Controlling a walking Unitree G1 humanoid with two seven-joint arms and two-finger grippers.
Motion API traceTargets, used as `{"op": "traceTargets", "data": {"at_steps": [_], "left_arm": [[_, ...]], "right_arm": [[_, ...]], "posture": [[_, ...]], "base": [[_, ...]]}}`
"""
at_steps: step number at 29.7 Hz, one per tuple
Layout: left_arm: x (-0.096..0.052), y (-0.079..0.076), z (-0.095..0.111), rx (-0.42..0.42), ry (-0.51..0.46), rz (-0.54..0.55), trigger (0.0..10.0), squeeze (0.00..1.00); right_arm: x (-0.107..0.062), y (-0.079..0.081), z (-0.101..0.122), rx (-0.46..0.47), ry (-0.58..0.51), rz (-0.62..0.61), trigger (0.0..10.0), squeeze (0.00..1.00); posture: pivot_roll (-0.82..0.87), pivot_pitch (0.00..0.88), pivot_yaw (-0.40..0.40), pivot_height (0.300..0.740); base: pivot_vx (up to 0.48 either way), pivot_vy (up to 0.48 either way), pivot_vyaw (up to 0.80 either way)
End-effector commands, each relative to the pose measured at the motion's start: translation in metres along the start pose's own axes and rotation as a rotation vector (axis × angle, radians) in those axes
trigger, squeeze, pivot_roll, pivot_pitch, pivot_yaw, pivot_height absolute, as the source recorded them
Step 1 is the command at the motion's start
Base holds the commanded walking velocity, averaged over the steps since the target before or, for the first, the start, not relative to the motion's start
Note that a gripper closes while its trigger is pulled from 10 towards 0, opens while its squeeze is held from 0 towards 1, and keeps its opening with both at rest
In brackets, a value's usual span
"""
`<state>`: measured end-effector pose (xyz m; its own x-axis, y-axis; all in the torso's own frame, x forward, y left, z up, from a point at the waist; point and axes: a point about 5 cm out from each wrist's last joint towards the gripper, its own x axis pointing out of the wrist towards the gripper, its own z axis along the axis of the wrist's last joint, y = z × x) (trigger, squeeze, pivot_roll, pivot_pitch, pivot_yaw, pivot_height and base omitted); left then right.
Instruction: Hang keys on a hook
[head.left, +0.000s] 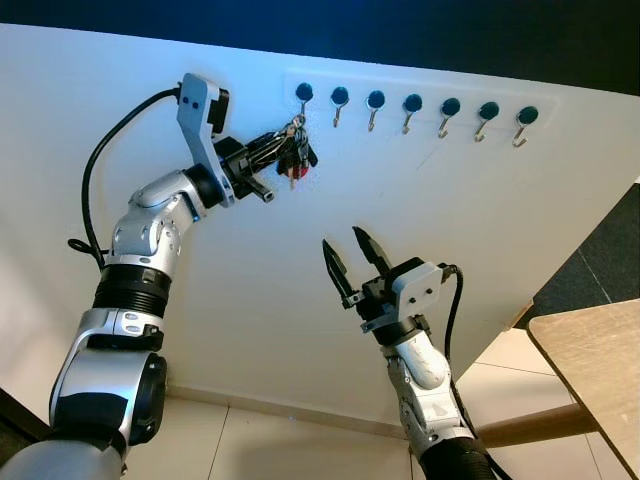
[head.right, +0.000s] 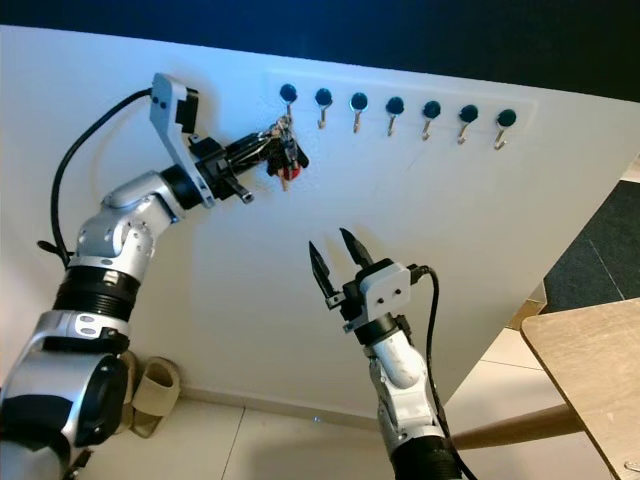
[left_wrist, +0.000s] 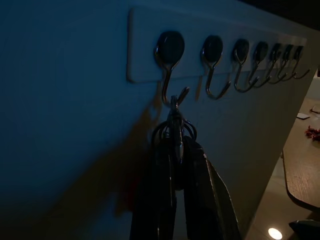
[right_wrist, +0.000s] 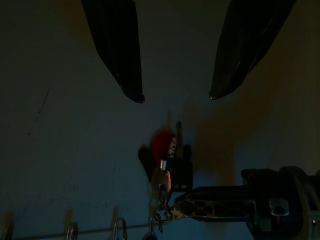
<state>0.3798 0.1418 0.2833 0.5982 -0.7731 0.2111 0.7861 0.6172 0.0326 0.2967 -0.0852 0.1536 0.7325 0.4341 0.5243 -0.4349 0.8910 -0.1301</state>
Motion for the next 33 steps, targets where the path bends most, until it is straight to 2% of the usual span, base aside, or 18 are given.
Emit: {"op": "traceTargets", "data": {"at_steps": [1,13,23,33], "left_arm": [[-0.004,0.005,0.006,0.001,-0.003,0.02,10.0,0.0],[-0.004,0.009,0.007,-0.036,-0.006,0.053,10.0,0.0],[-0.005,0.005,-0.008,-0.036,0.083,0.045,10.0,0.0],[-0.007,0.002,-0.016,-0.031,0.13,0.032,10.0,0.0]], "right_arm": [[-0.002,0.001,0.0,0.015,0.007,-0.003,10.0,0.0],[-0.002,0.001,0.0,0.019,0.008,0.0,10.0,0.0],[-0.003,0.002,0.0,0.023,0.014,0.005,10.0,0.0],[-0.001,0.003,0.0,0.026,0.013,0.008,10.0,0.0]], "posture": [[0.05,0.063,-0.049,0.74],[0.05,0.063,-0.05,0.74],[0.05,0.06,-0.051,0.74],[0.05,0.059,-0.052,0.74]], "base": [[0.0,0.0,0.0],[0.0,0.0,0.0],[0.0,0.0,0.0],[0.0,0.0,0.0]]}}
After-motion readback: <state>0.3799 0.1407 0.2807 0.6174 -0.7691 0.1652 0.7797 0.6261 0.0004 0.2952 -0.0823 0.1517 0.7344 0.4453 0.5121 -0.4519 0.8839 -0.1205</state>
